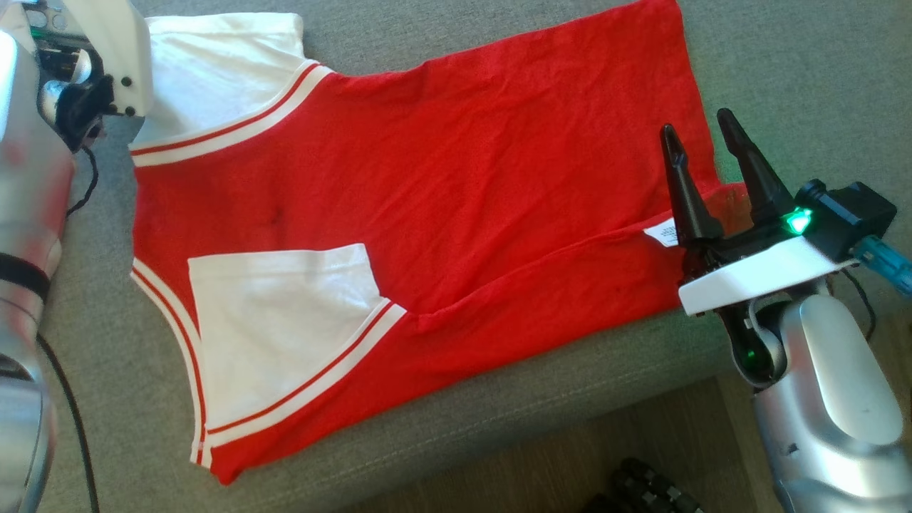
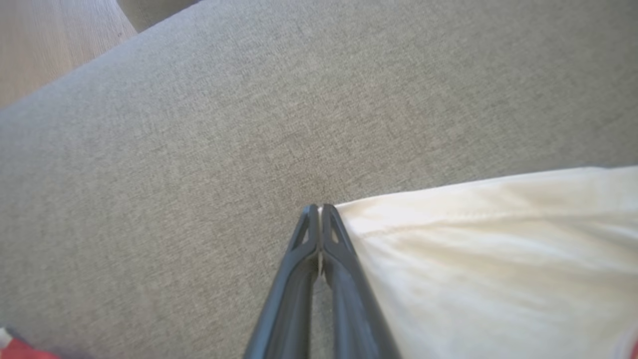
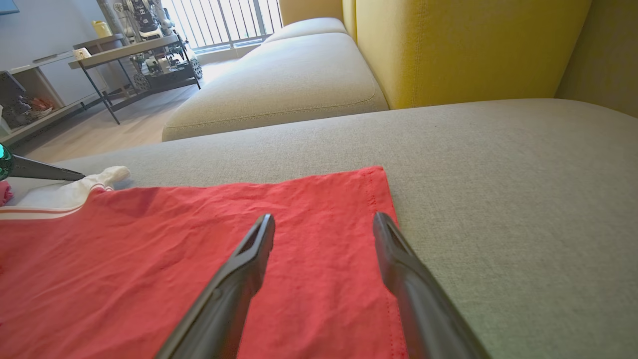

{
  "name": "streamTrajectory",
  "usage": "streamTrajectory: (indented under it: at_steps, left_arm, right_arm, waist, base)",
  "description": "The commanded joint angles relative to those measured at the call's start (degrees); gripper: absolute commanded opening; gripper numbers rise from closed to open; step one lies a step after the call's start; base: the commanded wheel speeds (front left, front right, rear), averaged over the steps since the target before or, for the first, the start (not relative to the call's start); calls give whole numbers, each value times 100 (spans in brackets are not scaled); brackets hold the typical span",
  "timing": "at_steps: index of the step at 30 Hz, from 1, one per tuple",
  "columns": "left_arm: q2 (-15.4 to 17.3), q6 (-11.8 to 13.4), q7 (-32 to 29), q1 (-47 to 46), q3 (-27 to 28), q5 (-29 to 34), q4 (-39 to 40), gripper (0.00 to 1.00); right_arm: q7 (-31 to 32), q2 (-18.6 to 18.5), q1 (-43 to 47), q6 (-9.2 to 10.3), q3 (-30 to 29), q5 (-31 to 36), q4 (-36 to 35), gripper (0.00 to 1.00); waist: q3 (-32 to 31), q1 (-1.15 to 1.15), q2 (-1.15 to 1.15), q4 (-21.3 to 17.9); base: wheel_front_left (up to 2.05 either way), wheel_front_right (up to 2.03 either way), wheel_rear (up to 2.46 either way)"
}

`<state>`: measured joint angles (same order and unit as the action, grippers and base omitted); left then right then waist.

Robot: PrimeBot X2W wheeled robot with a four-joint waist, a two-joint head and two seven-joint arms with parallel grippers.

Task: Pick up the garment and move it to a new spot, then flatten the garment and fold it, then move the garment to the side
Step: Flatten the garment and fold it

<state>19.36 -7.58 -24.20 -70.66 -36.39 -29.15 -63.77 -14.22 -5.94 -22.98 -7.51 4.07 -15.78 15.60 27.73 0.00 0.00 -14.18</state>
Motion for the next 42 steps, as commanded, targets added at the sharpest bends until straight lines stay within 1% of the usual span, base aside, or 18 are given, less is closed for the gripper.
streamTrajectory:
  at_steps: [1, 4, 7, 11, 16, 18, 20, 23, 31, 42]
  left_arm:
    - [231, 16, -112, -109, 52, -30, 4, 0]
    - [240, 13, -86, -97, 25, -92, 43, 0]
    - [261, 12, 127, -101, 9, -131, 143, 0]
    - [251, 10, 454, -108, -12, -172, 257, 0]
    - [133, 10, 758, -81, -115, -271, 435, 0]
    - [116, 10, 795, -78, -145, -293, 472, 0]
    - [92, 10, 863, -87, -225, -322, 553, 0]
    - [73, 10, 931, -120, -357, -361, 665, 0]
    - [40, 9, 937, -200, -683, -510, 788, 0]
    - [42, 9, 948, -325, -1004, -795, 775, 0]
  right_arm:
    - [-63, -3, -77, 2, 74, -34, -141, 100]
    - [-65, -16, -105, 2, 61, -32, -120, 100]
    - [-2, -7, -202, 2, -2, -44, -42, 100]
    - [680, 47, -493, 2, -146, -176, 272, 100]
    - [1527, 84, -1225, 2, -641, -70, 864, 100]
    - [1649, 94, -1387, 2, -702, -17, 982, 100]
    - [1897, 111, -1692, 2, -776, 87, 1252, 100]
    - [2104, 143, -2098, 2, -844, 106, 1630, 100]
    - [2197, 201, -2859, 2, -1122, 573, 2696, 100]
    - [1910, 253, -3482, 2, -1292, 950, 3734, 100]
  waist:
    - [-5, 0, 0, 5]
    - [-20, 0, 0, 15]
    - [-61, 0, 0, 31]
    - [-159, 0, 0, 65]
    - [-249, 0, 0, 156]
    - [-257, 0, 0, 180]
    - [-260, 0, 0, 239]
    - [-241, 0, 0, 329]
    - [-189, 0, 0, 518]
    - [-135, 0, 0, 636]
  base:
    - [0, 0, 0]
    - [0, 0, 0]
    - [0, 0, 0]
    - [0, 0, 0]
    - [0, 0, 0]
    - [0, 0, 0]
    - [0, 0, 0]
    - [0, 0, 0]
    - [0, 0, 0]
    - [0, 0, 0]
